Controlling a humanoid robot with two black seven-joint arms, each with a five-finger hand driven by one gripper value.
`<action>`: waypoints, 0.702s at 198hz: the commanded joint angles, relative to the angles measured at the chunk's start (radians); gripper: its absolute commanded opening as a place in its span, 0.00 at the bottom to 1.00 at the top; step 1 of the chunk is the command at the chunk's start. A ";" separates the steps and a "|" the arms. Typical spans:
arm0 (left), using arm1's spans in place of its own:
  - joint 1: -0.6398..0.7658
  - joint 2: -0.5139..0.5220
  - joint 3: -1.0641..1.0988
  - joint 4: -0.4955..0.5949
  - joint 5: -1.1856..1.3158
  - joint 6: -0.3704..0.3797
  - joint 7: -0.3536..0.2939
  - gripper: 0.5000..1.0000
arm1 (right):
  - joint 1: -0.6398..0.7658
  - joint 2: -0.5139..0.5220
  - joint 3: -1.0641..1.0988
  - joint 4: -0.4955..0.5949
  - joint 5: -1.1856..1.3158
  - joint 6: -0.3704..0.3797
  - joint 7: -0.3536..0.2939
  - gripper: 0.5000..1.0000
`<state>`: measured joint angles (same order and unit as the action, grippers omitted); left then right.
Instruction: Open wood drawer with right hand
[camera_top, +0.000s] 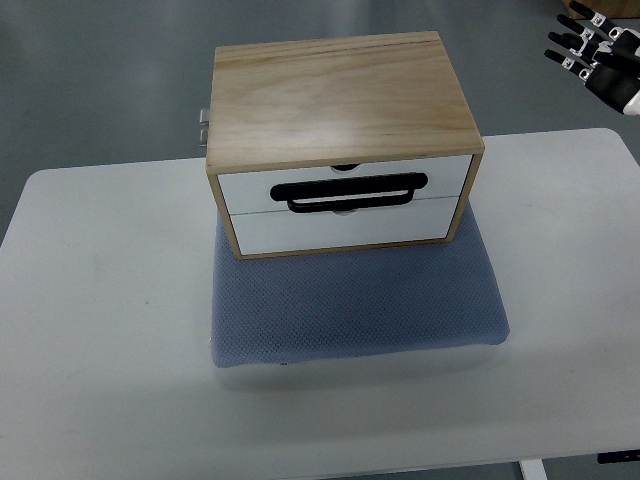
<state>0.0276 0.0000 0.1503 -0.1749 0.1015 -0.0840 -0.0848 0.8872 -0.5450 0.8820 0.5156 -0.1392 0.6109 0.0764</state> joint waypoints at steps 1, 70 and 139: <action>0.000 0.000 -0.002 0.000 0.000 0.000 0.000 1.00 | 0.001 -0.046 0.002 0.100 -0.037 0.000 -0.003 0.89; 0.000 0.000 -0.002 0.000 0.000 0.003 0.000 1.00 | 0.003 -0.131 0.005 0.501 -0.247 0.000 -0.003 0.89; 0.000 0.000 -0.002 0.005 0.000 0.006 0.003 1.00 | 0.067 -0.171 0.000 0.791 -0.430 0.000 -0.073 0.89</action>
<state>0.0276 0.0000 0.1487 -0.1729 0.1012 -0.0782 -0.0817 0.9474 -0.7142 0.8824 1.2260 -0.5223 0.6112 0.0507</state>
